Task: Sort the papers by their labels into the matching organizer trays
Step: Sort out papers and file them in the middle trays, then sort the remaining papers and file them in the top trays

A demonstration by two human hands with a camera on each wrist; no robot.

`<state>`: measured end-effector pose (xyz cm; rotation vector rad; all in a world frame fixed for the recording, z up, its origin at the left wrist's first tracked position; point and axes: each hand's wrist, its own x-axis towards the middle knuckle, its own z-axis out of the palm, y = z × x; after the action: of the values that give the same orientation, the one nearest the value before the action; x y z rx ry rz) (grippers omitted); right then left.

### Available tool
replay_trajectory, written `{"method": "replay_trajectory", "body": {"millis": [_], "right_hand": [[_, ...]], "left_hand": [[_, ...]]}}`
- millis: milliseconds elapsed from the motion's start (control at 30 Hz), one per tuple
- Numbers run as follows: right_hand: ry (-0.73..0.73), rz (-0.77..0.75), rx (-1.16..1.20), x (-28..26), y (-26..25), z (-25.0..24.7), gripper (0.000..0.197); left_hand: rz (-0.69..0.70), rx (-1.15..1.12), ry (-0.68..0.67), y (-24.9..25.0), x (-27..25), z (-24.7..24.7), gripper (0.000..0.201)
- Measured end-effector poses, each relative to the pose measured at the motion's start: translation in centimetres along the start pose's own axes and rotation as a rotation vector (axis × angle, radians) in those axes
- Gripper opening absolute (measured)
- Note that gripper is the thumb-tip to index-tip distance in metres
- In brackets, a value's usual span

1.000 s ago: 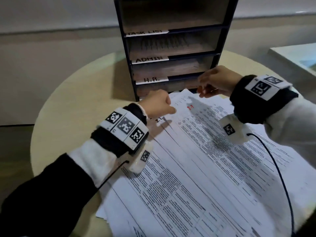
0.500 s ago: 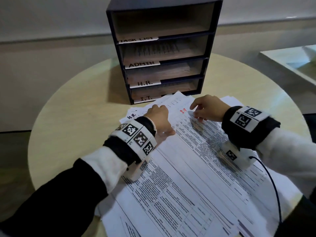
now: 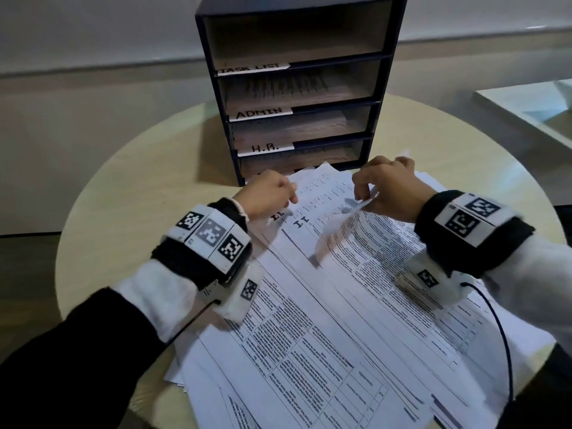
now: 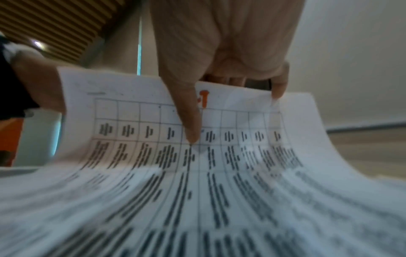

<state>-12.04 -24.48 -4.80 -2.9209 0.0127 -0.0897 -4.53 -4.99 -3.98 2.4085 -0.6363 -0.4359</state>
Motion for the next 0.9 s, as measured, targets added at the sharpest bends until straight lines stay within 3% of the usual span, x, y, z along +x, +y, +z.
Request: {"method": "replay_trajectory", "body": {"millis": [67,167,267,367,533,667,767,900], "right_hand": [[-0.047,-0.033,-0.061,-0.7,-0.2,-0.3,0.030],[-0.091,-0.076,-0.127,-1.2,-0.4,-0.3,0.007],[-0.119,-0.095,-0.111,-1.0,-0.5,0.1,0.019],[-0.094,-0.164,0.020,-0.3,-0.6,0.6,0.022],[-0.079,-0.148,0.094,1.2,-0.1,0.0,0.035],[-0.099,-0.160,0.120,1.7,-0.2,-0.4,0.052],[-0.068,-0.158,0.051,2.2,-0.5,-0.3,0.028],[0.060,-0.067,0.043,2.7,-1.1,-0.8,0.016]], "left_hand": [[-0.055,0.137,-0.101,-0.6,0.0,-0.2,0.022],[-0.097,0.235,-0.149,-0.8,-0.1,0.2,0.025],[-0.145,0.148,-0.208,-0.6,-0.2,1.0,0.010],[-0.128,0.167,-0.266,-0.2,-0.4,1.7,0.012],[0.084,0.269,-0.192,0.2,-0.6,1.2,0.011],[0.147,0.260,-0.220,0.0,-0.7,0.2,0.033],[0.142,0.174,-0.188,-0.2,-0.7,-0.5,0.028],[0.048,-0.248,0.080,-0.5,-0.7,-0.7,0.022]]}}
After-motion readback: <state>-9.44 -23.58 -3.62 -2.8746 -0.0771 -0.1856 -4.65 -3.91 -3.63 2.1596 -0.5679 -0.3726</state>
